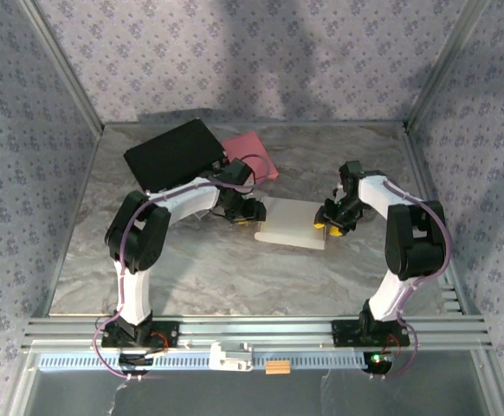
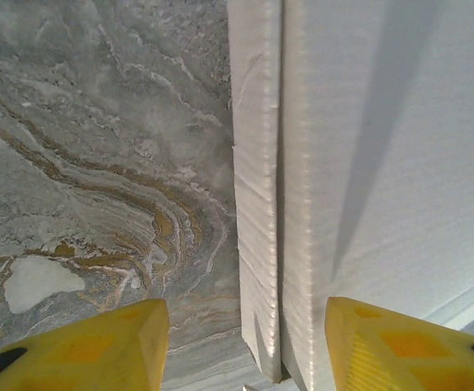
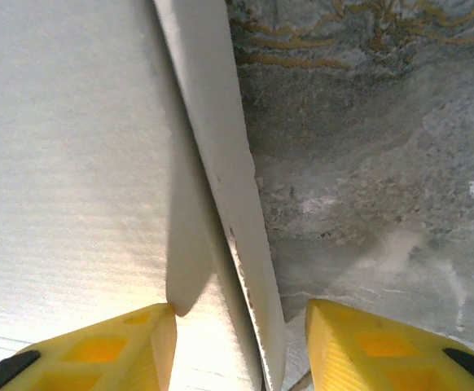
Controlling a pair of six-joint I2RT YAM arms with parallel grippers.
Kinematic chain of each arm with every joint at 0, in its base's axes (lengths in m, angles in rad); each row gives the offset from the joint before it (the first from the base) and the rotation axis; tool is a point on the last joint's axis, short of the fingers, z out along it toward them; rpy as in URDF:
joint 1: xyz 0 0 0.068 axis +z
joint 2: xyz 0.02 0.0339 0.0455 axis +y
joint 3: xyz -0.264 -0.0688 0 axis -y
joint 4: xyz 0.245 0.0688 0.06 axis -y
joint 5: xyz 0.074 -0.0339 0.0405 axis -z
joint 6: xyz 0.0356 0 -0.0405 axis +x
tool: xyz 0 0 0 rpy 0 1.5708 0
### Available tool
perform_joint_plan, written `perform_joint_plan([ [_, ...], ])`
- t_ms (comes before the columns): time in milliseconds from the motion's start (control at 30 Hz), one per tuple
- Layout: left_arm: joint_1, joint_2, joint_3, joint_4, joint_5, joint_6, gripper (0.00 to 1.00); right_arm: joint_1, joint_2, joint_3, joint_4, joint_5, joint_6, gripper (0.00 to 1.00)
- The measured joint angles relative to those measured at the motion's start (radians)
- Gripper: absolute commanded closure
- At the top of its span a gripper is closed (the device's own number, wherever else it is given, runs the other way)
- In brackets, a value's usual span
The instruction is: Fold the paper box
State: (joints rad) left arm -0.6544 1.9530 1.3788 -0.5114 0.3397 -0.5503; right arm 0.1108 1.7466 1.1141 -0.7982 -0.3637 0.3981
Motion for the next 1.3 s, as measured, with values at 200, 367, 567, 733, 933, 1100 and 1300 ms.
perform_joint_plan([
  [200,0.0,0.011,-0.002,0.063,0.023,-0.002,0.55,-0.003,0.009,-0.003,0.013,-0.013,0.0,0.55],
  [367,-0.001,0.028,-0.014,0.095,0.04,-0.005,0.57,-0.008,0.01,-0.003,0.014,-0.022,-0.006,0.57],
  [567,-0.006,0.043,-0.027,0.109,0.048,-0.008,0.64,-0.015,0.017,-0.003,0.018,-0.037,-0.013,0.57],
  [733,-0.01,0.043,-0.035,0.135,0.069,-0.019,0.75,-0.028,0.023,-0.009,0.029,-0.073,-0.025,0.49],
  [933,-0.006,0.032,-0.07,0.187,0.084,-0.019,0.81,-0.085,0.028,-0.047,0.082,-0.193,-0.056,0.4],
  [1100,0.011,0.023,-0.103,0.228,0.116,-0.016,0.82,-0.126,0.028,-0.062,0.143,-0.302,-0.077,0.37],
  [1300,0.031,0.007,-0.142,0.26,0.143,-0.015,0.84,-0.142,0.028,-0.062,0.167,-0.397,-0.102,0.33],
])
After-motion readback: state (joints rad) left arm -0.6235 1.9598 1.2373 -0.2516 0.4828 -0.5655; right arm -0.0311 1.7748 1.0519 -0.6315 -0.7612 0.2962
